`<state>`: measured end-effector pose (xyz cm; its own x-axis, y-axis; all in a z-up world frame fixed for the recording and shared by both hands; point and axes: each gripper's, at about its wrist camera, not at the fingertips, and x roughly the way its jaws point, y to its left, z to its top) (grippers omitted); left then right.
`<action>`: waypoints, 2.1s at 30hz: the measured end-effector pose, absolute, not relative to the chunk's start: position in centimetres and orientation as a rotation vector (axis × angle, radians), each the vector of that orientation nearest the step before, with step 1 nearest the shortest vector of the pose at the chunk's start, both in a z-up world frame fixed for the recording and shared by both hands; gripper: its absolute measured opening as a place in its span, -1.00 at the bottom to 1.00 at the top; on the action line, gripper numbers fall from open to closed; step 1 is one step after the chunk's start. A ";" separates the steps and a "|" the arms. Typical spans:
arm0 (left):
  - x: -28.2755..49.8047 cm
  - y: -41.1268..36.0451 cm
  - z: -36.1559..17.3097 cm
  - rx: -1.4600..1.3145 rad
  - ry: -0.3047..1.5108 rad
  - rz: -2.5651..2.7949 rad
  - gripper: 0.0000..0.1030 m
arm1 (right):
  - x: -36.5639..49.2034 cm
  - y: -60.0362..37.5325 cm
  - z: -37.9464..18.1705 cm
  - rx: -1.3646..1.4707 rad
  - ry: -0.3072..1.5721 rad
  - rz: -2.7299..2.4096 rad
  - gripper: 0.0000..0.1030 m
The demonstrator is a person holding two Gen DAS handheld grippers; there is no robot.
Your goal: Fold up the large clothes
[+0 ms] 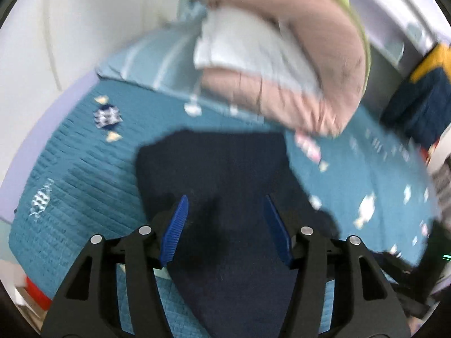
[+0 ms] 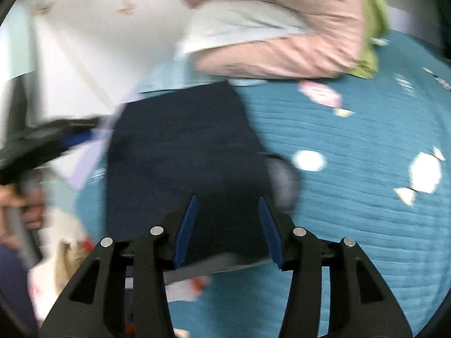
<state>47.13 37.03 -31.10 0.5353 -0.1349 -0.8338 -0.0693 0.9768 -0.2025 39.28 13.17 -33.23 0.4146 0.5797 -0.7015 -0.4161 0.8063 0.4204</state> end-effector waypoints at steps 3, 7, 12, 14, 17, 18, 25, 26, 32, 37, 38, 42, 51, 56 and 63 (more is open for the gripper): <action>48.2 36.9 -33.2 -0.192 1.038 0.008 0.12 | 38.7 16.1 -34.7 0.165 1.004 0.702 -0.13; 49.1 38.6 -33.7 -0.281 1.071 0.003 0.11 | 38.2 17.4 -40.3 0.158 1.173 0.717 -0.11; 49.4 38.5 -34.4 -0.261 1.106 -0.008 0.10 | 38.1 17.0 -41.5 0.184 1.154 0.725 -0.13; 49.4 38.5 -34.4 -0.269 1.103 0.005 0.10 | 38.3 17.3 -41.3 0.163 1.161 0.728 -0.13; 48.5 37.9 -33.0 -0.243 1.056 0.016 0.12 | 38.7 16.9 -40.2 0.191 1.175 0.733 -0.10; 48.0 37.6 -32.6 -0.226 1.046 0.024 0.18 | 38.7 16.6 -39.7 0.202 1.168 0.727 -0.08; 41.0 36.1 -28.3 -0.165 0.955 0.089 0.42 | 36.8 13.8 -34.9 0.155 1.084 0.676 0.06; 39.5 35.8 -27.6 -0.174 0.947 0.107 0.44 | 36.3 13.6 -34.2 0.137 1.069 0.670 0.06; 32.6 32.7 -24.2 -0.170 0.892 0.157 0.74 | 31.9 9.5 -29.1 0.082 0.969 0.634 0.16; 26.5 29.9 -21.2 -0.234 0.822 0.212 0.76 | 27.9 6.3 -24.6 0.084 0.891 0.619 0.36; 25.5 29.2 -20.7 -0.232 0.809 0.218 0.77 | 27.0 5.5 -23.6 0.081 0.869 0.617 0.36; 21.2 26.2 -18.3 -0.221 0.771 0.242 0.81 | 23.0 2.9 -19.4 0.074 0.777 0.615 0.46; 14.0 19.5 -13.1 -0.111 0.646 0.268 0.90 | 15.9 -2.4 -13.6 0.061 0.620 0.566 0.73; 10.7 16.7 -10.3 -0.059 0.573 0.290 0.91 | 12.8 -4.6 -11.2 0.052 0.551 0.538 0.81; 6.9 13.6 -6.6 -0.045 0.476 0.271 0.91 | 9.1 -6.5 -8.7 0.033 0.469 0.505 0.82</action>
